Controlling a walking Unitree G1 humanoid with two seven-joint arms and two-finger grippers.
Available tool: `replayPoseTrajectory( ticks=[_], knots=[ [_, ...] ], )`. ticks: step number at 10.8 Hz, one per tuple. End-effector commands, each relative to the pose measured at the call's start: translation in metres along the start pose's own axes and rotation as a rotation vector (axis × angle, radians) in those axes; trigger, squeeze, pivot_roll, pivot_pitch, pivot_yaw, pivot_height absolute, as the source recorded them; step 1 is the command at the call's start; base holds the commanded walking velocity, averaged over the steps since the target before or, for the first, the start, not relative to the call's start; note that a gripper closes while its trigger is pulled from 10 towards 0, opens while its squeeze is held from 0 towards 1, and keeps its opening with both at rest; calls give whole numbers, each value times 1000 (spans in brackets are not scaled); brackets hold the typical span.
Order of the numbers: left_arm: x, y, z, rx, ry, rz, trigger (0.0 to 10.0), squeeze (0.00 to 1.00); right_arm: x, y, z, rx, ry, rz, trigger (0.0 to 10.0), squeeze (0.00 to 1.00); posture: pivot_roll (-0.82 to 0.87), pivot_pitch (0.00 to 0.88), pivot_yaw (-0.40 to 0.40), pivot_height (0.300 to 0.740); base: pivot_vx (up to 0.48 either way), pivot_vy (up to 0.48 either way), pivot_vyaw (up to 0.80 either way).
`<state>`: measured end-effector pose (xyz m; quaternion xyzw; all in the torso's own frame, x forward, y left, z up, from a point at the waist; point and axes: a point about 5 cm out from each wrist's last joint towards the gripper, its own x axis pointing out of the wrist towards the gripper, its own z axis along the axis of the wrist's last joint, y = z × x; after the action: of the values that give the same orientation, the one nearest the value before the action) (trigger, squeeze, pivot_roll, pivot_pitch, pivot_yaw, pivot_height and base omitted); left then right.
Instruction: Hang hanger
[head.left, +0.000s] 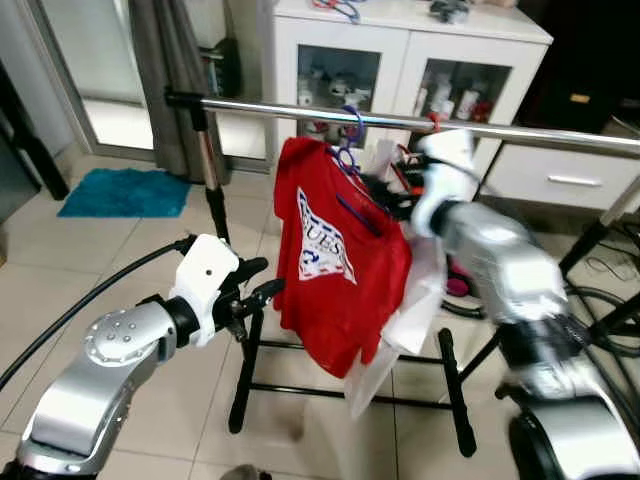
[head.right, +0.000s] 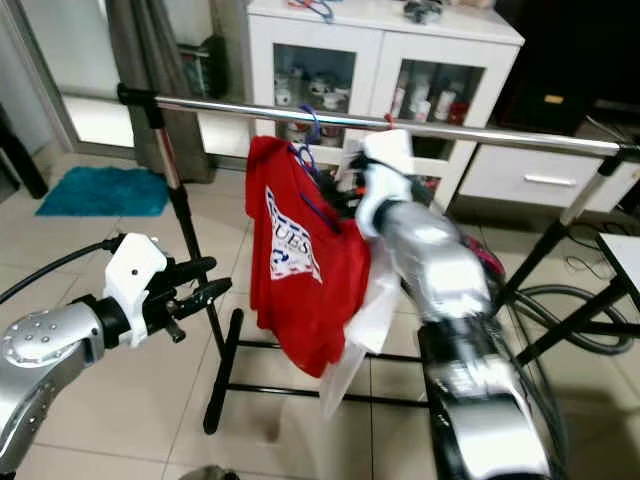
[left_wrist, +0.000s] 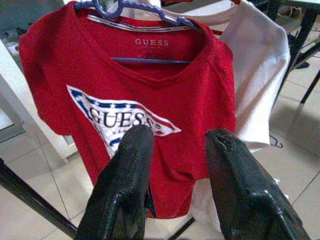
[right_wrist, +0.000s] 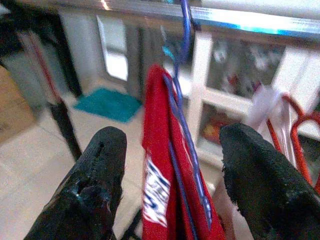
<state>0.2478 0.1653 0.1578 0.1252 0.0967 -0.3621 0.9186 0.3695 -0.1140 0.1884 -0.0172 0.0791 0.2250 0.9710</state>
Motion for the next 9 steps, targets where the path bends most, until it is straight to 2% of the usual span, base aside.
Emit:
replayPoseTrajectory(
  ticks=[1, 4, 6, 9],
  knots=[
    [-1, -2, -1, 5, 5, -27, 10000, 0, 8, -4, 0, -24, 14, -52, 10000, 0, 5, 0, -45, 740, 0, 0, 0],
    [-3, -7, -3, -6, 14, -65, 10000, 0, 33, -6, 10, -71, 43, -123, 10000, 0, 6, 0, -58, 740, 0, 0, 0],
    [-3, -7, -3, -9, 14, -67, 10000, 0, 39, -9, 10, -88, 60, -150, 10000, 0, 1, 0, -61, 740, 0, 0, 0],
    [-1, -9, -3, -12, 18, -94, 10000, 0, 46, 2, -2, -78, 115, -92, 10000, 0, -2, 28, -59, 740, 0, 0, 0]
  ],
)
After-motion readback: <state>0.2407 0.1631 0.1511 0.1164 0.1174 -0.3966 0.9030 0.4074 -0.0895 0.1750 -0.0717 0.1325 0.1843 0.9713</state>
